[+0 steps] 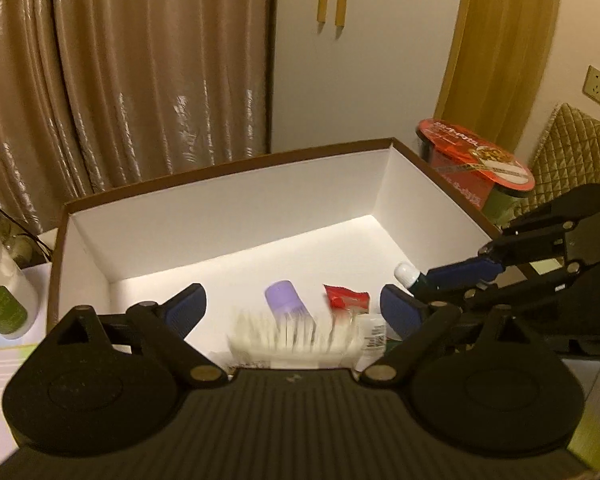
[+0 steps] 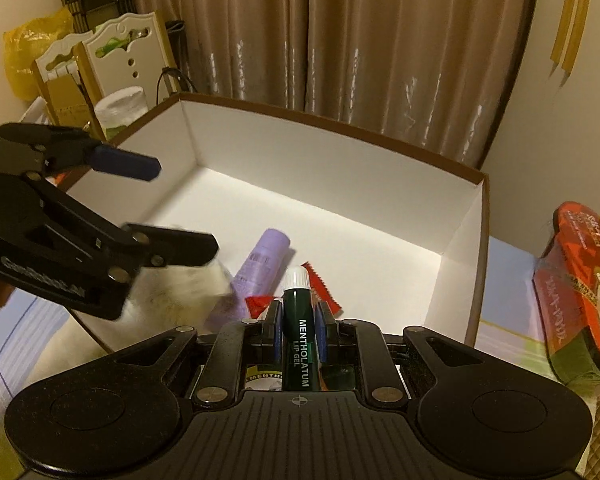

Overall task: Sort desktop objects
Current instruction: 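Lower both items into the box and open both tools, then withdraw both tools from the box back over the table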

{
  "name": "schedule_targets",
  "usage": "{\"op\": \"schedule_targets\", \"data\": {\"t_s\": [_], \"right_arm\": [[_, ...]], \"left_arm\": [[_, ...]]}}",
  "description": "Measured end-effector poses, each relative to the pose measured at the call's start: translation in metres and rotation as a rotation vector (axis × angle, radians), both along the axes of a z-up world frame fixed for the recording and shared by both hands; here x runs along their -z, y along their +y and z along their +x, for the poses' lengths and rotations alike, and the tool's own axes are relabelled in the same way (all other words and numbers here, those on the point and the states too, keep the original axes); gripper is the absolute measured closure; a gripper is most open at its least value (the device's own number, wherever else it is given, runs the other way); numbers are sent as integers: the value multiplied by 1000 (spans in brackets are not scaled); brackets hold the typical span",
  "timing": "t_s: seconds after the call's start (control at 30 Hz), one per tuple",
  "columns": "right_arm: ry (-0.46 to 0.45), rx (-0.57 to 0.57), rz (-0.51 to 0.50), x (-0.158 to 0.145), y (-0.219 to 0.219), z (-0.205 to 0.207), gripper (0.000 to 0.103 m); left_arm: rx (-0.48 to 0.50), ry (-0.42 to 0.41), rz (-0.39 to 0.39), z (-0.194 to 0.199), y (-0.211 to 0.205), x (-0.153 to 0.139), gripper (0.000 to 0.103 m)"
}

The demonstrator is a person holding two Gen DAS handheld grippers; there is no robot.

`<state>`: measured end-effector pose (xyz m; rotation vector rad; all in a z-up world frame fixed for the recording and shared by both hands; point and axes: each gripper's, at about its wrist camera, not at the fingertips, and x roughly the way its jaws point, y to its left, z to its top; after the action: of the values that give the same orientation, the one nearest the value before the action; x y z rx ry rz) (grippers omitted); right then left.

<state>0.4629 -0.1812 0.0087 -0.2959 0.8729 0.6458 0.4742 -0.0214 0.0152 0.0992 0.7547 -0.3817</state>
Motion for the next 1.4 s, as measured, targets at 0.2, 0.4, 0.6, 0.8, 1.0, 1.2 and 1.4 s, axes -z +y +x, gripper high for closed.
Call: {"op": "schedule_targets", "data": {"t_s": [0.2, 0.4, 0.6, 0.8, 1.0, 1.2, 1.4], "right_arm": [[11, -6, -24, 7, 7, 1, 88], [4, -3, -29, 8, 11, 0, 87], [-17, -4, -26, 5, 15, -2, 87], [-38, -1, -12, -5, 14, -9, 87], [-63, -6, -6, -19, 12, -22, 87], [-81, -12, -8, -28, 12, -33, 87], [-97, -12, -8, -36, 12, -42, 87]], "left_arm": [[-4, -13, 24, -7, 5, -1, 11], [-21, -11, 20, -13, 12, -2, 11], [-29, -16, 22, -21, 19, -6, 11], [-34, -23, 25, -28, 23, -11, 11], [-36, -24, 26, -40, 23, -17, 11], [-35, -28, 31, -54, 22, -24, 11], [-36, -37, 36, -64, 21, -30, 11]]}}
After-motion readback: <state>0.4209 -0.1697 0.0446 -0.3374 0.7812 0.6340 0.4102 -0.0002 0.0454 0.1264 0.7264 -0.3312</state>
